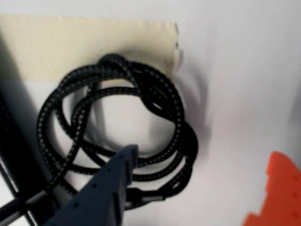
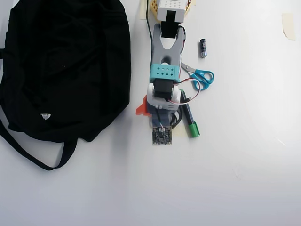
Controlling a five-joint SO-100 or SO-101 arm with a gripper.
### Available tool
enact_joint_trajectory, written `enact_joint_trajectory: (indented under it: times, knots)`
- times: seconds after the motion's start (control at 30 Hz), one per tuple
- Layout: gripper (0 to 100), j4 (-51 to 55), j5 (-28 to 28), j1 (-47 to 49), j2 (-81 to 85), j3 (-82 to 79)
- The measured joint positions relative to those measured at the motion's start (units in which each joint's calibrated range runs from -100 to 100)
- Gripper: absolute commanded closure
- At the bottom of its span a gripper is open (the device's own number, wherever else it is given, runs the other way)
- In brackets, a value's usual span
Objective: Put the cable into the black bag
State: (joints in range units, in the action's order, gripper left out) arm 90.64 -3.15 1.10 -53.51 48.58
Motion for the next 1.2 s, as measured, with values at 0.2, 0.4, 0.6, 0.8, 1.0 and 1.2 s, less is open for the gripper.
enact_joint_trajectory:
  times: [0.2, 0.4, 0.6, 0.8, 1.0, 1.2]
  knots:
    - [65, 0.00, 0.00, 0.00, -0.83, 0.08]
    - [65, 0.00, 0.00, 0.00, -2.57, 0.00]
    - [79, 0.00, 0.00, 0.00, -2.57, 0.08]
    - [92, 0.00, 0.00, 0.00, -2.57, 0.08]
    - [98, 0.00, -0.20, 0.00, -2.57, 0.08]
    - [98, -0.09, 0.20, 0.00, -2.57, 0.08]
